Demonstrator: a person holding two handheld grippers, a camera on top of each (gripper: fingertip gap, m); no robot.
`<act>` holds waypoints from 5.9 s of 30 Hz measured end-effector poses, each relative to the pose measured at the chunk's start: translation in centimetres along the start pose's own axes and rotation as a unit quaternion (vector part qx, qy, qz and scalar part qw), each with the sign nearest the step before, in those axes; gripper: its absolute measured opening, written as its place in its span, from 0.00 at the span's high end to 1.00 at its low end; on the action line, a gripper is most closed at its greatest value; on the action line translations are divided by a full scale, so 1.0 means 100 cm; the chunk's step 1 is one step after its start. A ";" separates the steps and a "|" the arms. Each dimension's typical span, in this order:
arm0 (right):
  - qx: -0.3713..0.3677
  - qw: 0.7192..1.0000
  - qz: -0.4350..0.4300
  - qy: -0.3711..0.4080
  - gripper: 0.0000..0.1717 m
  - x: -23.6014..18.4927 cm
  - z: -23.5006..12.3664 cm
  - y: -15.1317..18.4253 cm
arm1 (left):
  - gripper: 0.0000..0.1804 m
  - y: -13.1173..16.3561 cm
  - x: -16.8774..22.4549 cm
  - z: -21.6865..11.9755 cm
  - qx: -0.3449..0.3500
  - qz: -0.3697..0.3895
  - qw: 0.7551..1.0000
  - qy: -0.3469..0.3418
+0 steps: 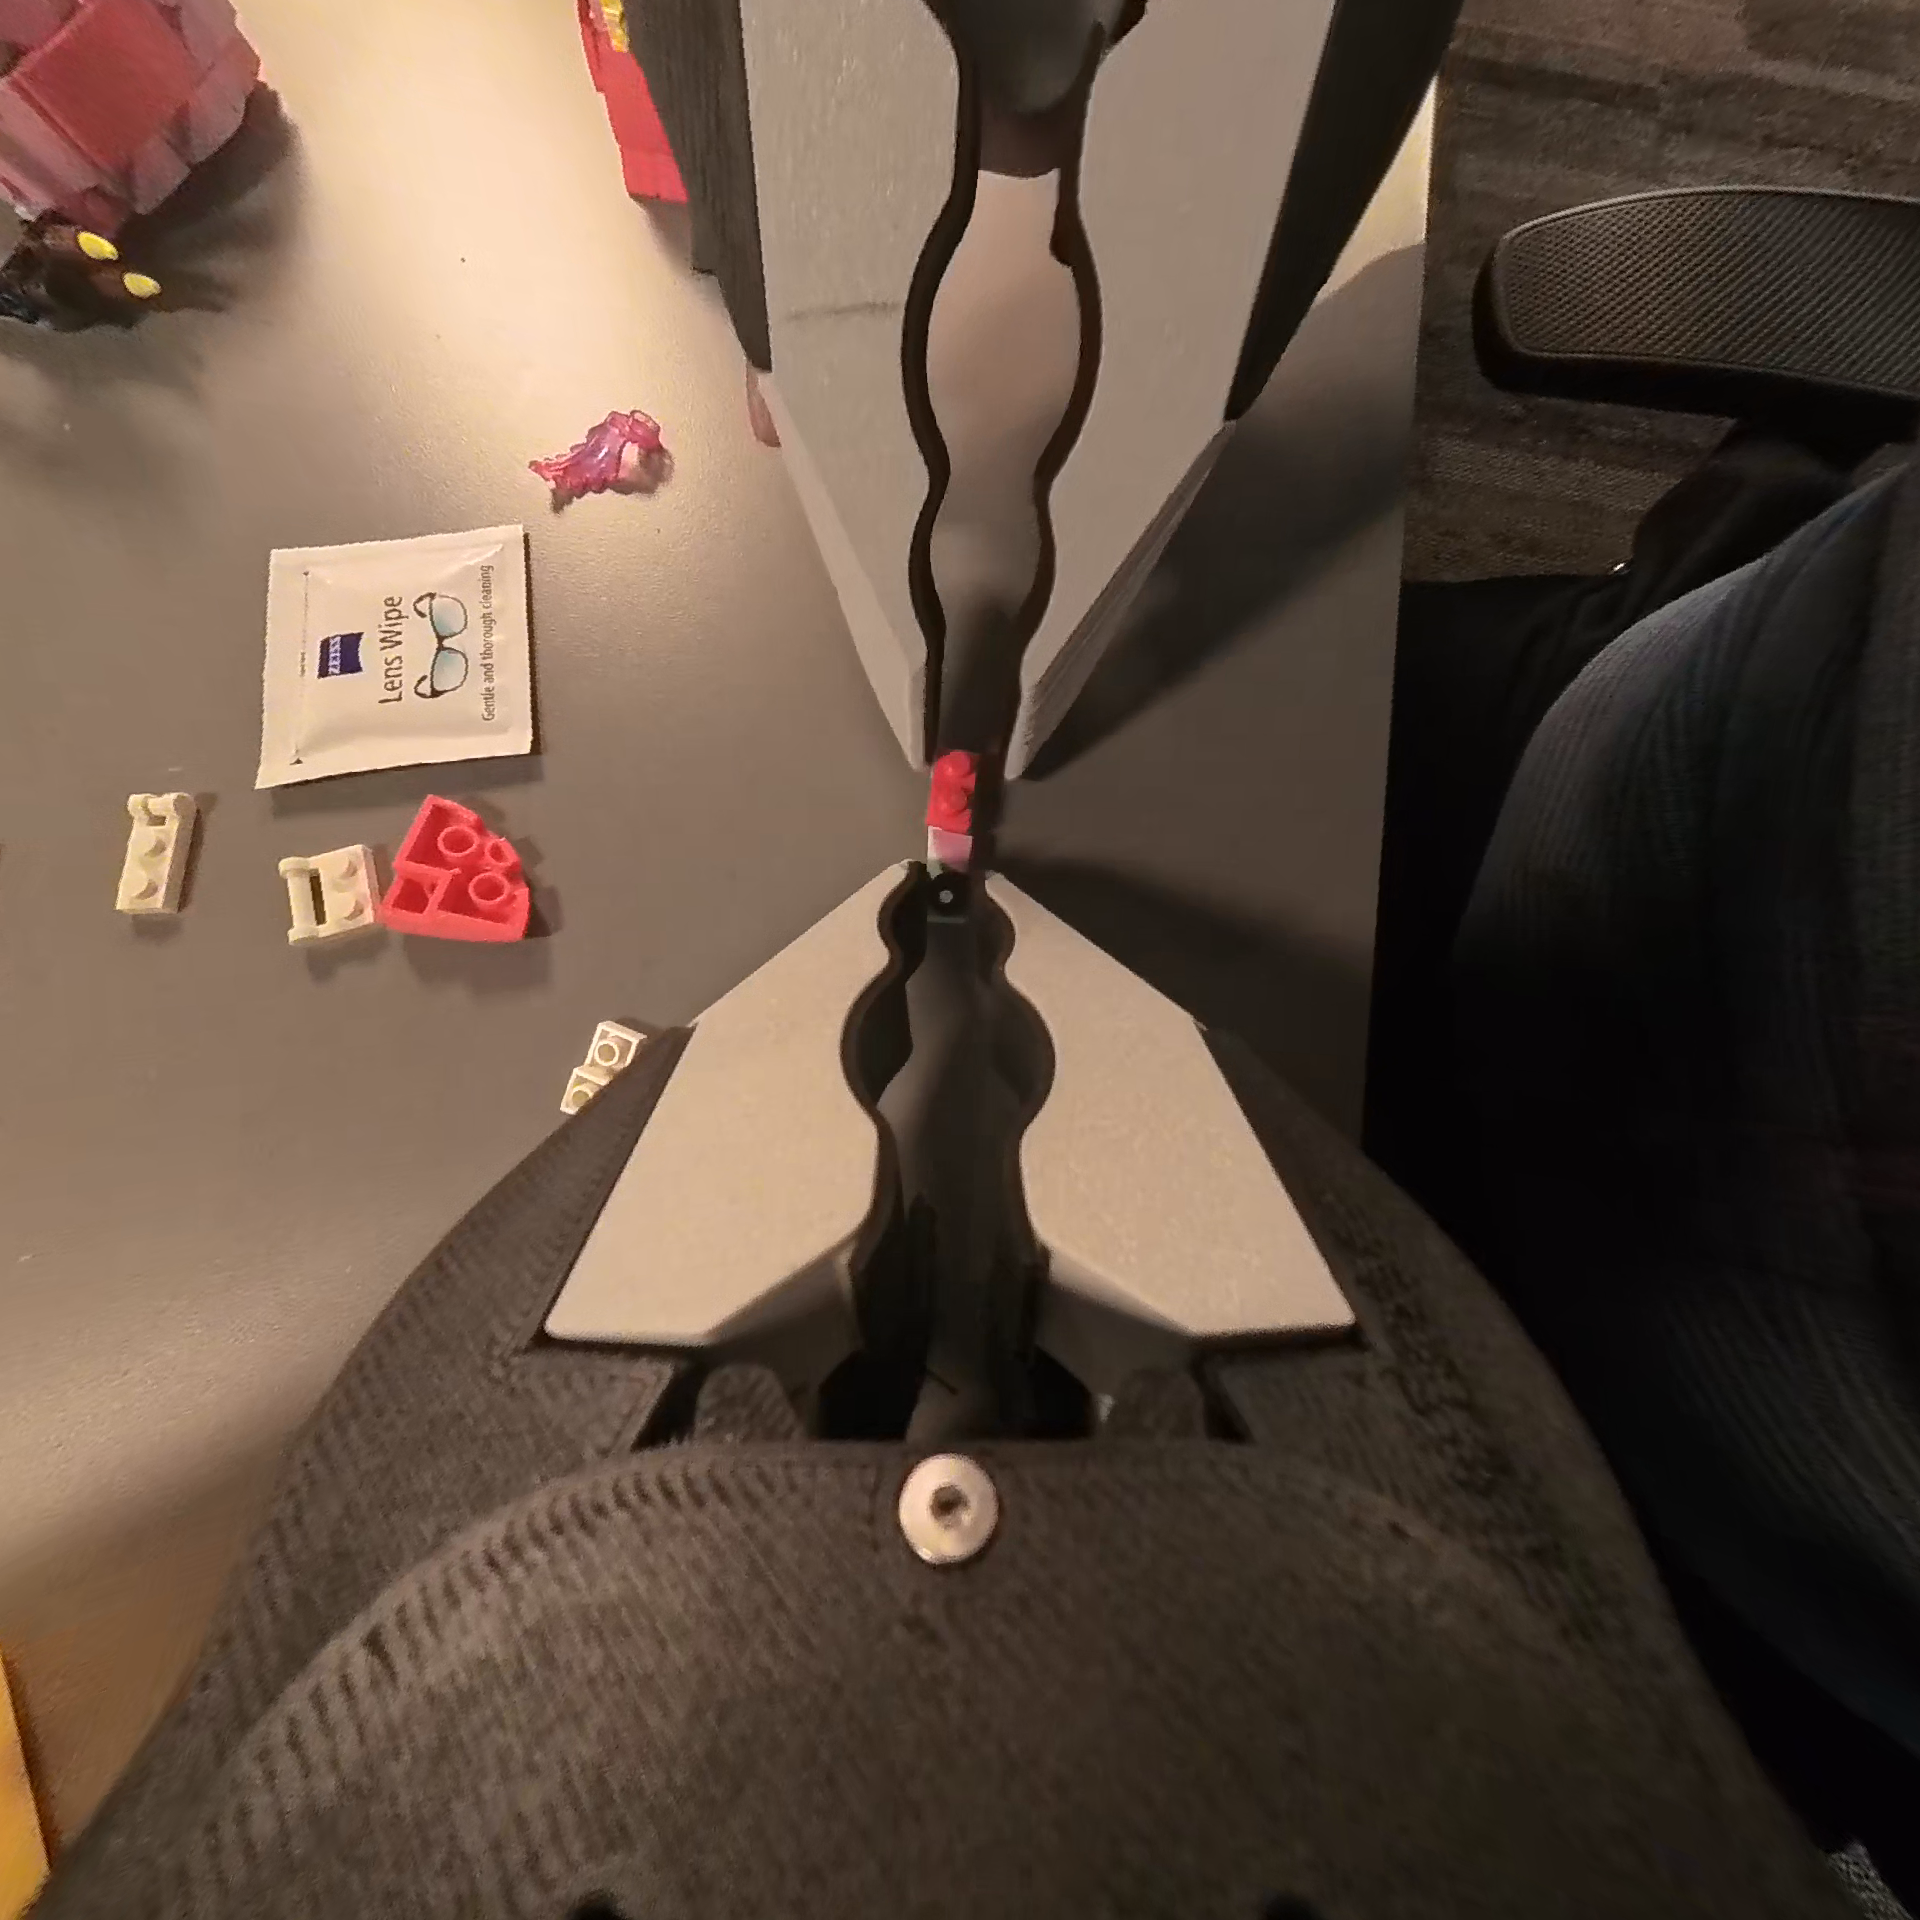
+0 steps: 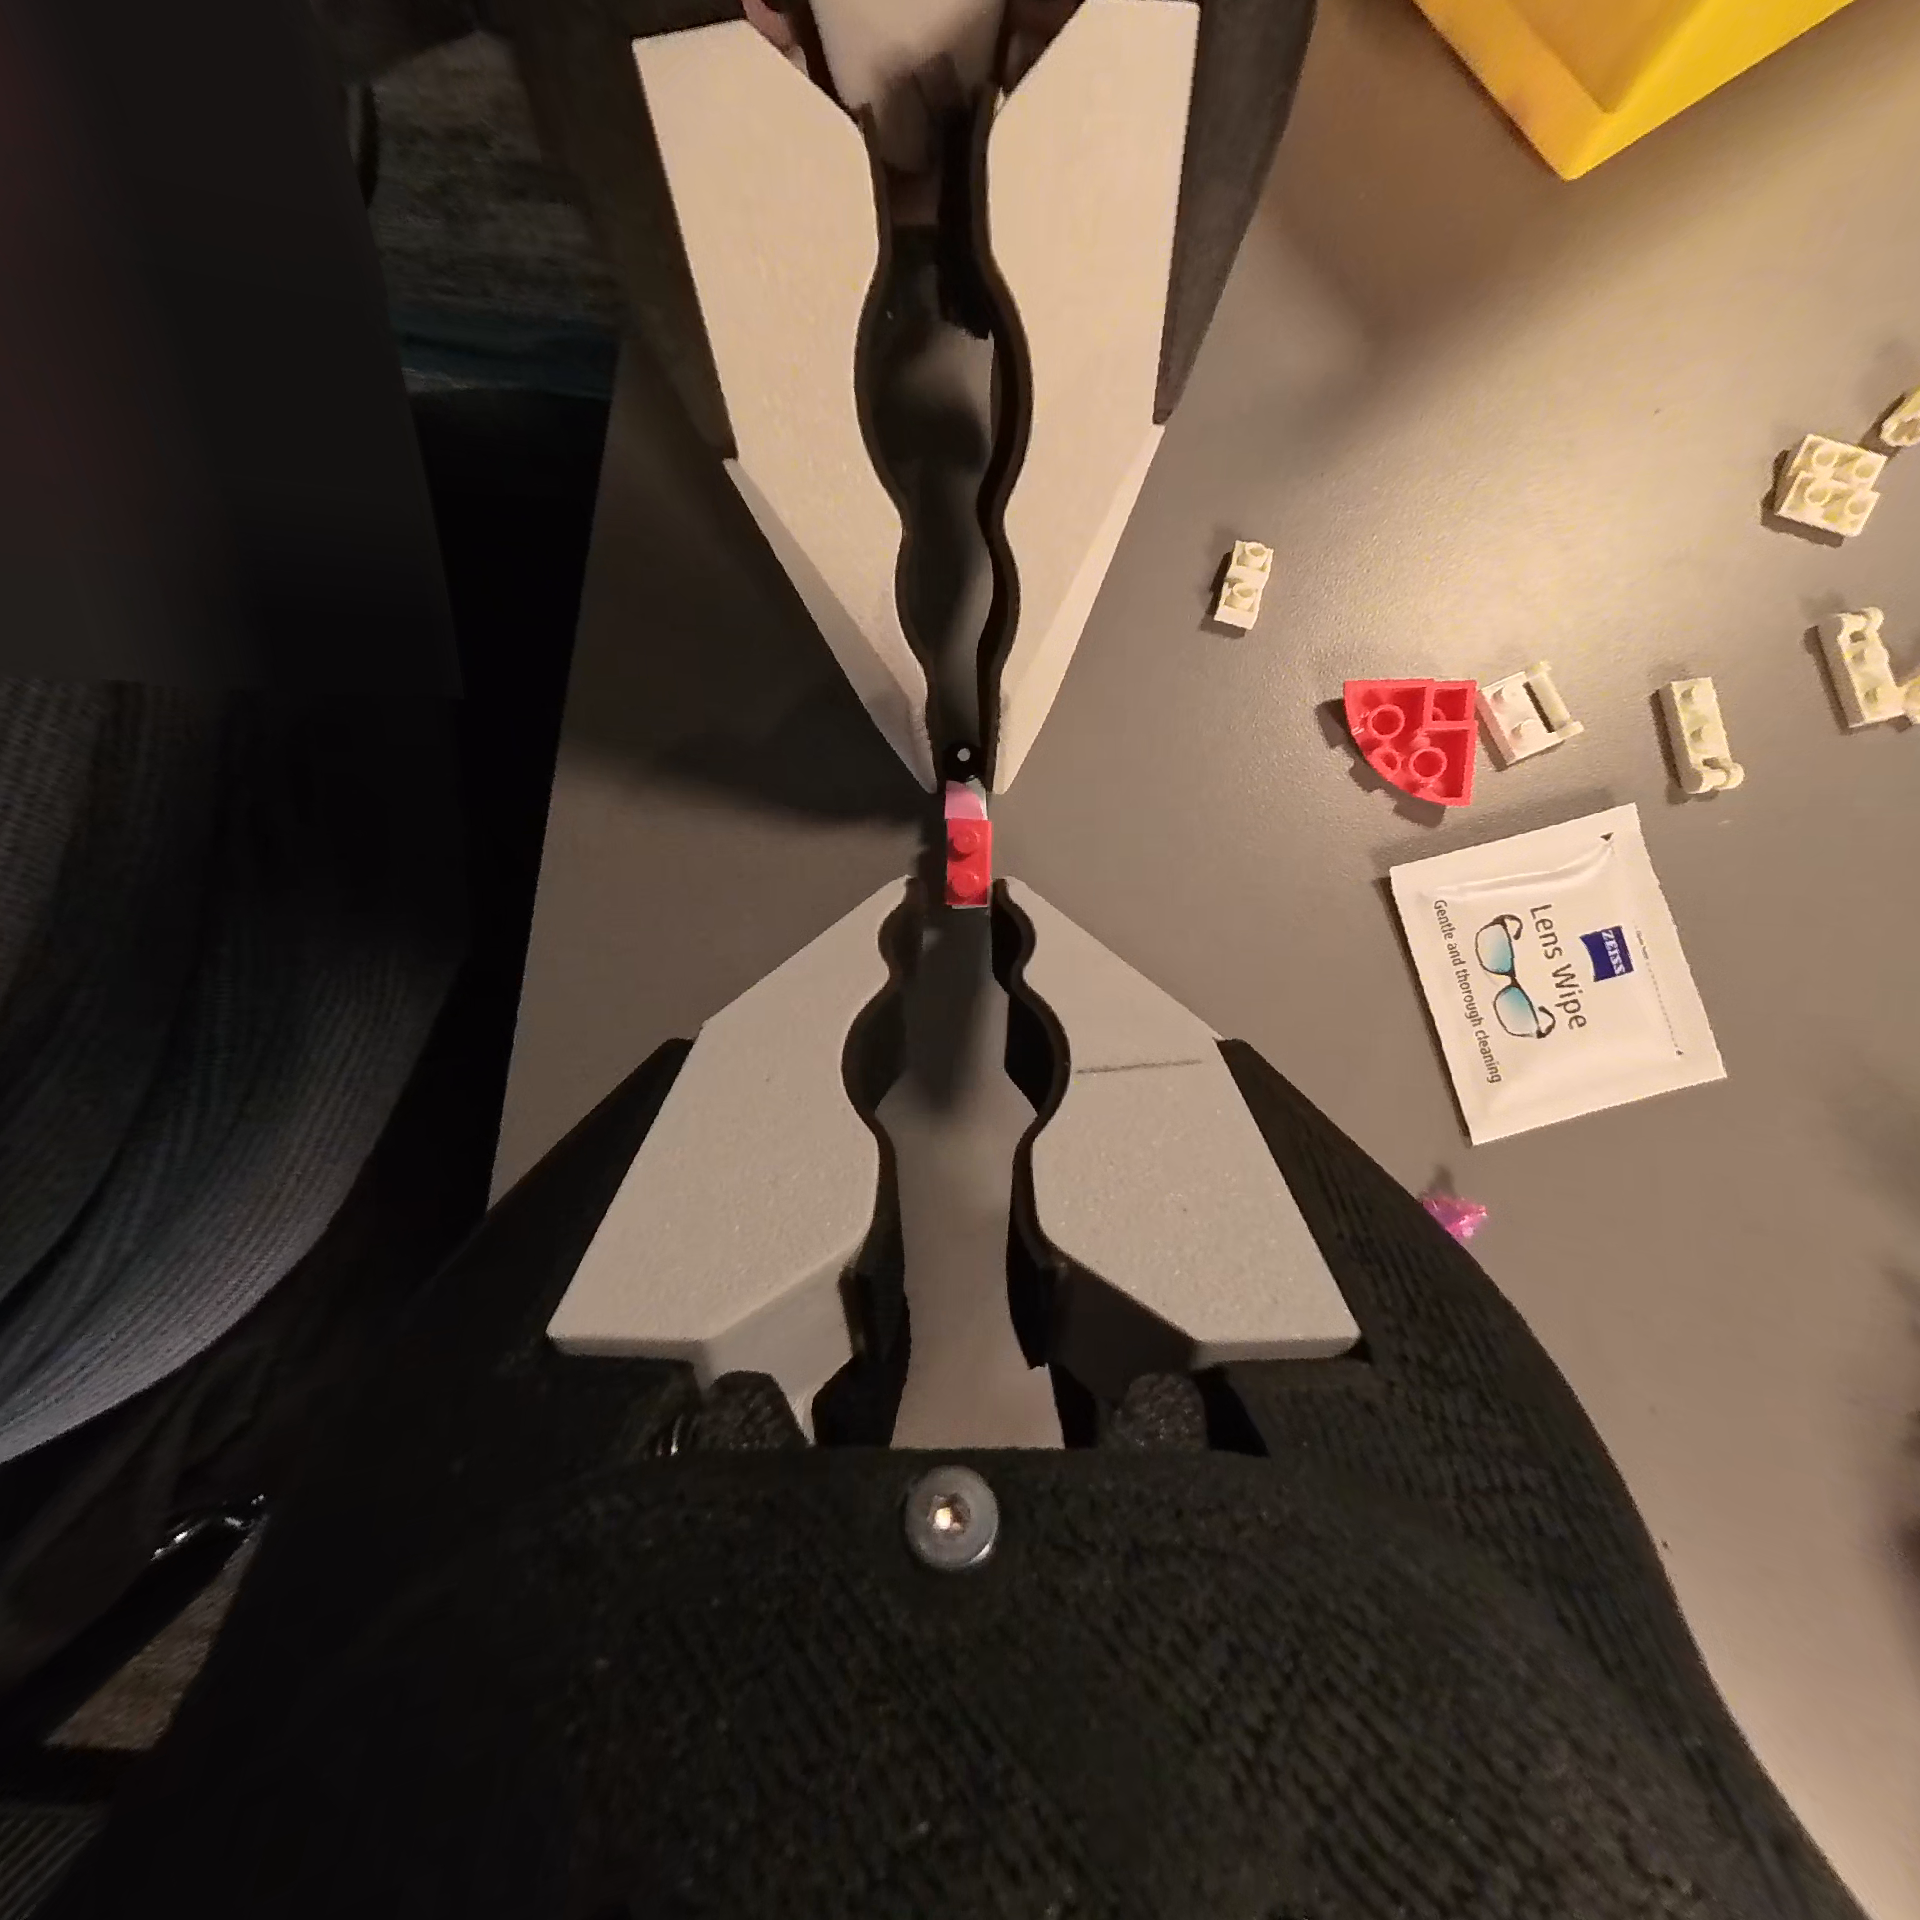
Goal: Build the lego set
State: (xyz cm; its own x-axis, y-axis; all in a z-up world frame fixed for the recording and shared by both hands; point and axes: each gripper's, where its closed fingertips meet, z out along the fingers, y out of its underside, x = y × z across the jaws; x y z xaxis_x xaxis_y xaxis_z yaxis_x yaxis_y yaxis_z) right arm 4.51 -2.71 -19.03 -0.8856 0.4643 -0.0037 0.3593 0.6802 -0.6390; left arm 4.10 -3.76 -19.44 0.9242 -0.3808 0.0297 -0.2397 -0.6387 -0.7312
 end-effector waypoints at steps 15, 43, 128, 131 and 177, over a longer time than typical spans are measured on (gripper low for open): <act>0.068 0.981 -0.116 0.137 0.76 0.008 -0.007 -0.017 | 0.96 -0.003 -0.012 -0.004 0.014 -0.027 0.999 -0.027; -0.005 0.981 0.076 0.180 0.96 0.007 -0.001 0.005 | 0.96 0.006 -0.022 -0.008 -0.012 -0.039 0.998 -0.056; 0.037 0.999 0.024 -0.018 0.92 -0.013 -0.003 0.000 | 0.96 -0.002 0.016 0.004 -0.014 -0.004 0.998 0.062; 0.041 0.999 0.027 -0.011 0.91 -0.012 -0.004 0.001 | 0.96 -0.002 0.016 0.004 -0.014 -0.004 0.998 0.063; -0.311 0.646 -0.685 0.128 0.80 0.012 -0.053 0.061 | 0.96 -0.002 0.013 0.004 -0.034 -0.021 0.998 0.056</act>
State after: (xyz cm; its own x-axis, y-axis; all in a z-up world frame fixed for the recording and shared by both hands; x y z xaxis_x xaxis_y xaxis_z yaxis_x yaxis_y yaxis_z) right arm 7.18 5.00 -18.87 -0.4489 -0.7911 0.4155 -0.5912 0.6116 0.5257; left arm 5.45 -3.84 -19.49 0.8954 -0.4230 0.1388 -0.2244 -0.6982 -0.6798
